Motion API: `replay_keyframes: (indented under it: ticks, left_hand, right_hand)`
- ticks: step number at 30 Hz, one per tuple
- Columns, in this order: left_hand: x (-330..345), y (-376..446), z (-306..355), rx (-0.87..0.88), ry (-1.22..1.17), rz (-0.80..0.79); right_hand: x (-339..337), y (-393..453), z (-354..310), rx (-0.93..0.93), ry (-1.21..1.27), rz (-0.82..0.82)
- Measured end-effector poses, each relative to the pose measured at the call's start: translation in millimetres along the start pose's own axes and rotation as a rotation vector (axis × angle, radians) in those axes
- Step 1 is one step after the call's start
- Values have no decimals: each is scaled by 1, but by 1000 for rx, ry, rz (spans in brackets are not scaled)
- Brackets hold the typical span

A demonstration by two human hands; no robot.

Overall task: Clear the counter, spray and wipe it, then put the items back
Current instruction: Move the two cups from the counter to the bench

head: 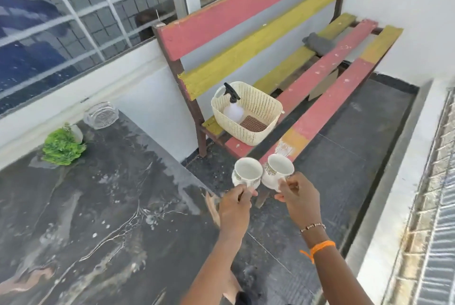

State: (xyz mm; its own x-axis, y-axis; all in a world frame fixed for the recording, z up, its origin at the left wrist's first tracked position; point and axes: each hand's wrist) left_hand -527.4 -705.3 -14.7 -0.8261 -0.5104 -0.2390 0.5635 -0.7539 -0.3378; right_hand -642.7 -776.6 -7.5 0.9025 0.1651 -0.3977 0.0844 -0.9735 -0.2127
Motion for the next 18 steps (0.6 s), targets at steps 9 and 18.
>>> replay_keyframes:
  ticks: [9,18]
  left_hand:
    - [96,104,-9,-190,171,47]
    - [166,170,-43,-462,112,138]
  right_hand:
    - [-8,133,49,164,-65,-123]
    - [1,241,104,287,-202,-379]
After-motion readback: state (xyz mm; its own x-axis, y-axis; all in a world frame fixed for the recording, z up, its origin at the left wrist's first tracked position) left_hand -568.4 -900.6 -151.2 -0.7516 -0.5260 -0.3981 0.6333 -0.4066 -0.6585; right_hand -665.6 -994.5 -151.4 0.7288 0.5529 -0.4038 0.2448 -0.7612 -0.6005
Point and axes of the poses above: each hand's wrist, its own y-axis towards the middle knuckle, its own x-axis out of the palm, z = x × y, and after that the axes turned 1 degree about -y, right-handed
